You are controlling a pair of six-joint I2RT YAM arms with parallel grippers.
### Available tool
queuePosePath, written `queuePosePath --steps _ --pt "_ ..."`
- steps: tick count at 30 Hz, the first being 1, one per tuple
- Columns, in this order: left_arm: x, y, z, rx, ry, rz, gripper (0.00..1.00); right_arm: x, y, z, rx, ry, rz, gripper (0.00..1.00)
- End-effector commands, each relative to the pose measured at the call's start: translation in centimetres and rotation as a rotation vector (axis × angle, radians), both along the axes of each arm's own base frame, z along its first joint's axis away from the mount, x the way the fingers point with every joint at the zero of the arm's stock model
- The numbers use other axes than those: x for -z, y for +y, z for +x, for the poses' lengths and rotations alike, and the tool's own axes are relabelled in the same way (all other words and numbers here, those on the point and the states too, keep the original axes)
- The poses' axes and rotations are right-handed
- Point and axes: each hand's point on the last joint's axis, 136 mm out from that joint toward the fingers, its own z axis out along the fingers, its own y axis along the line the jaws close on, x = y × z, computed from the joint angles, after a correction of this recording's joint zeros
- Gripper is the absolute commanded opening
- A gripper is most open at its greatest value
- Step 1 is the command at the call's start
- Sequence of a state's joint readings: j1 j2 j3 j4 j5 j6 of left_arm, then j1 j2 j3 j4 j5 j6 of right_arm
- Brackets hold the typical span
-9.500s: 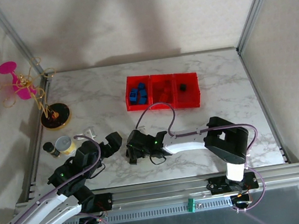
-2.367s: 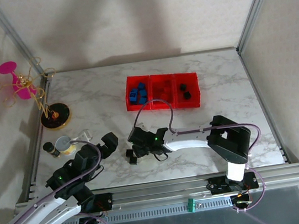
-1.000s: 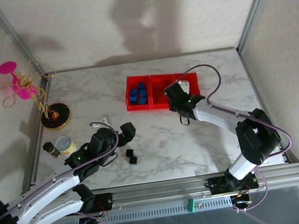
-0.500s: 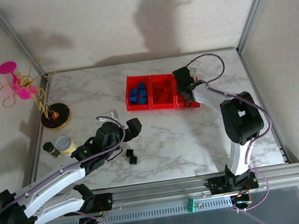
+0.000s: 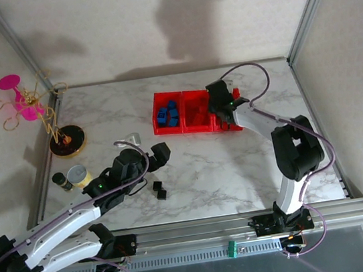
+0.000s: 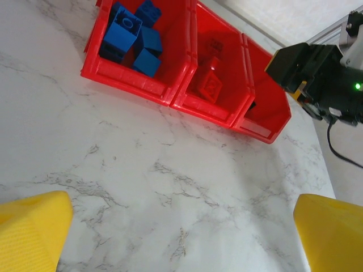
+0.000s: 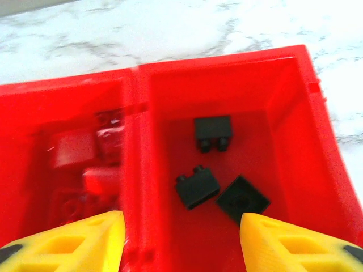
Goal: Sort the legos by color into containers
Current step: Place the lego in the container, then pick up the lego from the bottom-center of the table.
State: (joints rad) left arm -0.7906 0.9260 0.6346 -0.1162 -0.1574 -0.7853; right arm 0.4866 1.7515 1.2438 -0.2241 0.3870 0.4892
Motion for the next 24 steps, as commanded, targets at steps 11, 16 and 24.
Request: queuePosePath --steps 11,16,24 --pt "1.2 4.4 -2.5 -0.108 0.029 0.010 1.00 0.5 9.8 -12.2 -0.268 0.081 0.032 0.65" --pt "2.5 6.2 -3.7 -0.146 0.055 0.018 1.00 2.1 14.6 -16.8 -0.390 0.144 0.082 0.68" --pt "2.9 8.9 -4.9 -0.227 0.063 0.010 1.00 5.3 20.9 -21.9 -0.558 0.241 0.087 0.70"
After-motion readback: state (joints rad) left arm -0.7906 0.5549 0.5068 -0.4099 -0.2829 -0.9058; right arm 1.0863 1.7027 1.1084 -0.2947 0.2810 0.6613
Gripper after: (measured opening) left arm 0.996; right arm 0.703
